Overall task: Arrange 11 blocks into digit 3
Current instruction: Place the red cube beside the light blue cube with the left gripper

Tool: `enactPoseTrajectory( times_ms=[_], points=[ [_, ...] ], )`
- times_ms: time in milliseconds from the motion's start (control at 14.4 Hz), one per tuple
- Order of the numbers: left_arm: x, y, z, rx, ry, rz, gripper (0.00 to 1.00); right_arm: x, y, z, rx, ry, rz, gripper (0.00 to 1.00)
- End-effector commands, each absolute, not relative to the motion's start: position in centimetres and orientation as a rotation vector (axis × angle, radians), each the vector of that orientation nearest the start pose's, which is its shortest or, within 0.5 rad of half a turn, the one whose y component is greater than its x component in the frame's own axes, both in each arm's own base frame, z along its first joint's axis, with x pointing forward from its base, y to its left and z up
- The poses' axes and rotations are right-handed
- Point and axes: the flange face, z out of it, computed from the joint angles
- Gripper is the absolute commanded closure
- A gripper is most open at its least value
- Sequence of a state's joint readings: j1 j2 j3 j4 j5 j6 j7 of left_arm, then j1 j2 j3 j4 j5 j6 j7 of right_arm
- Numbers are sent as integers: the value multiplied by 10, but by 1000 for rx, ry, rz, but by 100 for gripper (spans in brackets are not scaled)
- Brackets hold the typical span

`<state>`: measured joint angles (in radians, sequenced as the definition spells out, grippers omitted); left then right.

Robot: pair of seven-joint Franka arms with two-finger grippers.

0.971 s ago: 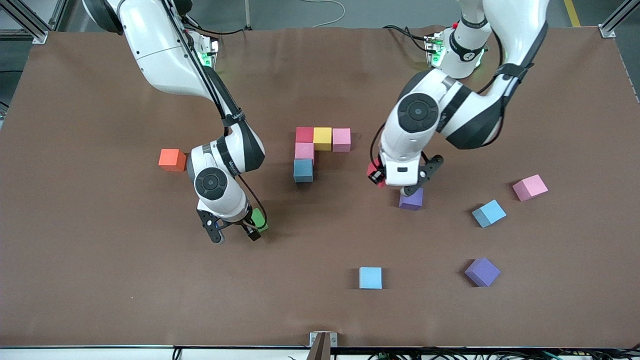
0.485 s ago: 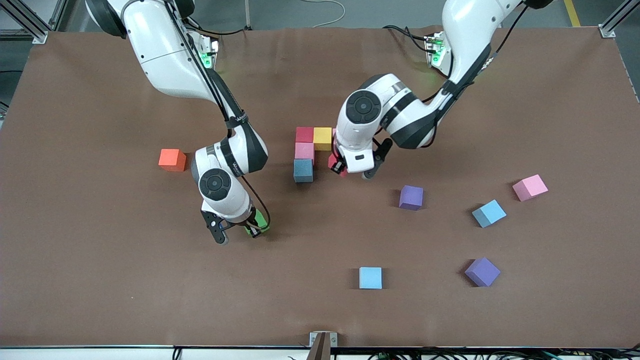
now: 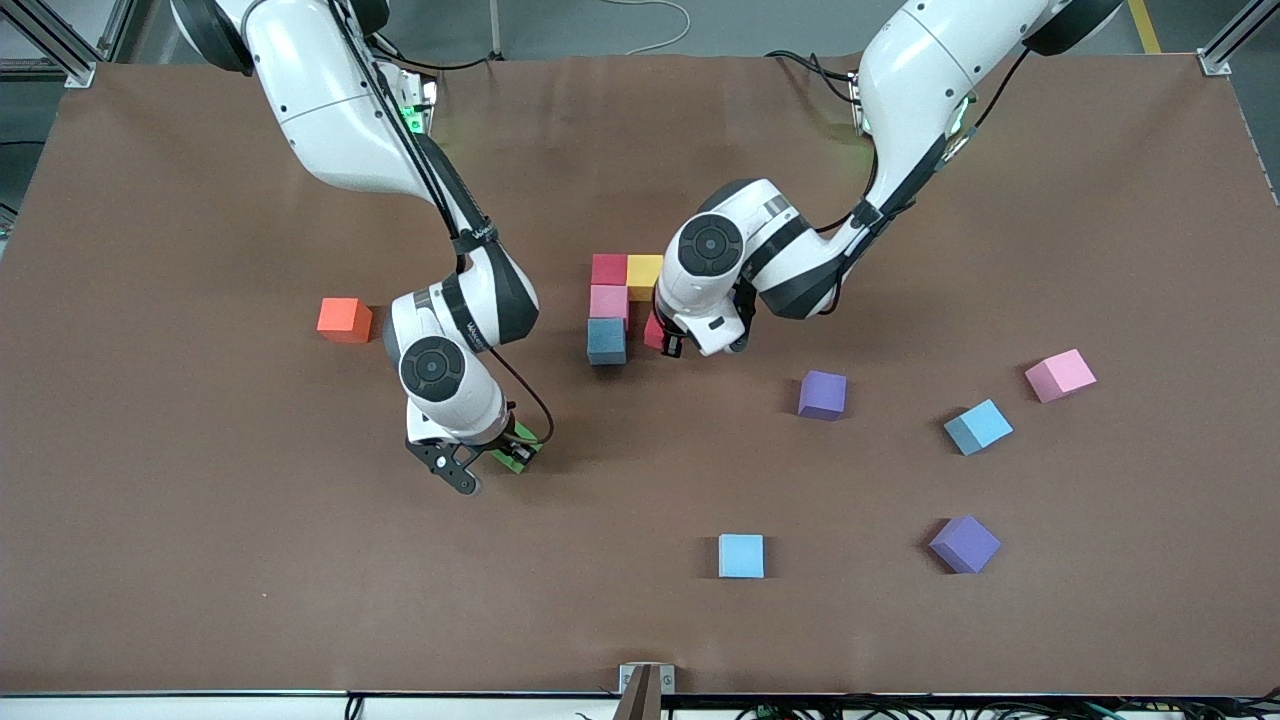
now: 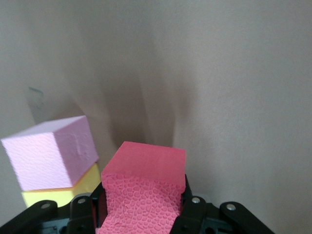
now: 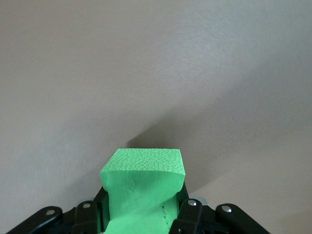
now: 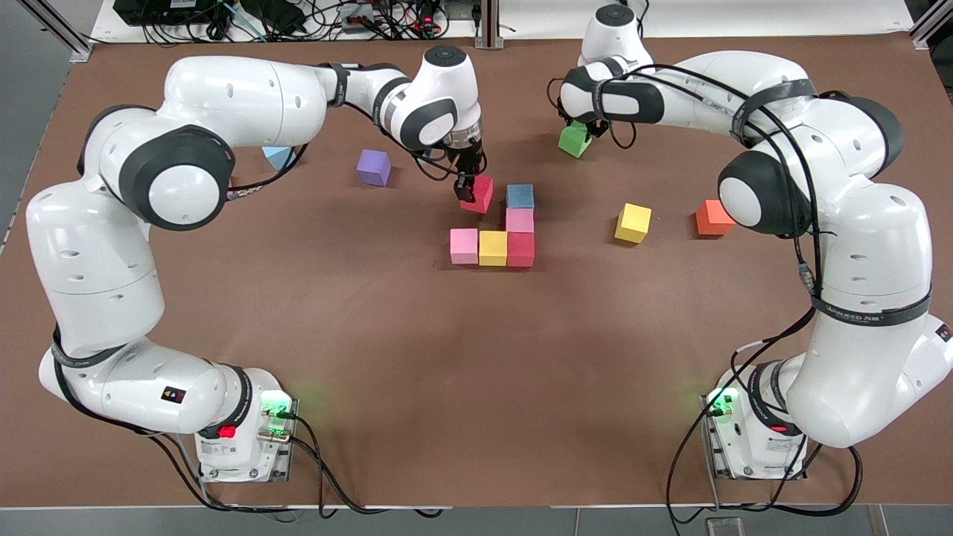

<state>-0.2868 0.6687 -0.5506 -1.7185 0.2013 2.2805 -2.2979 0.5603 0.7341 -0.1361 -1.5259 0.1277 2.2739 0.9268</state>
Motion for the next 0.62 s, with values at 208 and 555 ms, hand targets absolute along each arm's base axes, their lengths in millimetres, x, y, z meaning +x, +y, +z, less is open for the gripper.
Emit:
enactPoseTrajectory(
  times_ms=[208,555],
  points=[
    [473,-488,222,-2197,-2323,215,68,635,304,270,-3105,316,37,98],
    [469,-493,216,-2030,-2473,184,67,634,307,275,-3109,208,26,98]
  ],
)
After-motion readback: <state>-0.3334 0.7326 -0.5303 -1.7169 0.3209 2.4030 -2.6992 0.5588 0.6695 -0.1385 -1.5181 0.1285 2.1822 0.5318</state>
